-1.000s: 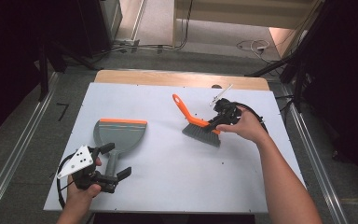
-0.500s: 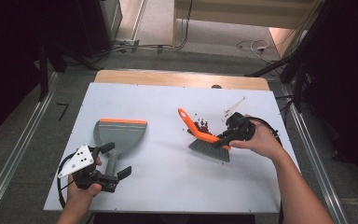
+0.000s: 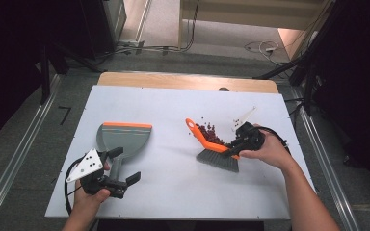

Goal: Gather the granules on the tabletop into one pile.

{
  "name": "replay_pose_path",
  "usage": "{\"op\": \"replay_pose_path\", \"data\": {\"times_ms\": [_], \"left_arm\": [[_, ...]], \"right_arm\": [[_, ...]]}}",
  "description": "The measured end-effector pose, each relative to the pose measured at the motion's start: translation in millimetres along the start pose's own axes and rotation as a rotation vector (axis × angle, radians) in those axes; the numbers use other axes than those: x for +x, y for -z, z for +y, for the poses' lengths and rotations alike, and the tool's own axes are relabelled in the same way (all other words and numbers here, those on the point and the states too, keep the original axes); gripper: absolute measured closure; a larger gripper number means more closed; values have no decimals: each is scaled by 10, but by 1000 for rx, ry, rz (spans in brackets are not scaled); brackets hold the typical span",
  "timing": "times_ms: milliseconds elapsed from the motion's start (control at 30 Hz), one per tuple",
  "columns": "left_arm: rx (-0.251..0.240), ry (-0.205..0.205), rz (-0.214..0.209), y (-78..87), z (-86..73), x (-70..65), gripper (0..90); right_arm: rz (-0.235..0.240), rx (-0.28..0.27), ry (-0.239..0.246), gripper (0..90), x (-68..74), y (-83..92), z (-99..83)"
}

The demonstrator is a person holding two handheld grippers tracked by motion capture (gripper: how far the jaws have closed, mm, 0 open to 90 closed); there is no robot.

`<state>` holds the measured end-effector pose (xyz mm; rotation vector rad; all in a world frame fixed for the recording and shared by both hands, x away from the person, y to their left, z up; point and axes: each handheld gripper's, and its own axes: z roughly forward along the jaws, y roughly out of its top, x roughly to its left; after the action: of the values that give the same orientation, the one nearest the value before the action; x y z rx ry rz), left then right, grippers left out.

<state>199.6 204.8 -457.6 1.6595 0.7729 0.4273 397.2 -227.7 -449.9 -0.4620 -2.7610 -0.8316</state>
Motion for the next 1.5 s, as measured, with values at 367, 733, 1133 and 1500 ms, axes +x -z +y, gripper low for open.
{"op": "replay_pose_path", "data": {"times_ms": [367,733,1133,1500], "left_arm": [[-3,1,2,25,-9,-3,0],[-8,0,0,32,-4,5,0],[-7,-8,-12,0,16,-9,0],[-13,-5,-10,21,20,1,0]], "right_arm": [[-86,-13,-16,683,-317,82,202],[-271,-77,-140,683,-100,381,195],[-672,-144,-497,683,107,380,-98],[-731,-148,-580,684,305,-49,135]]}}
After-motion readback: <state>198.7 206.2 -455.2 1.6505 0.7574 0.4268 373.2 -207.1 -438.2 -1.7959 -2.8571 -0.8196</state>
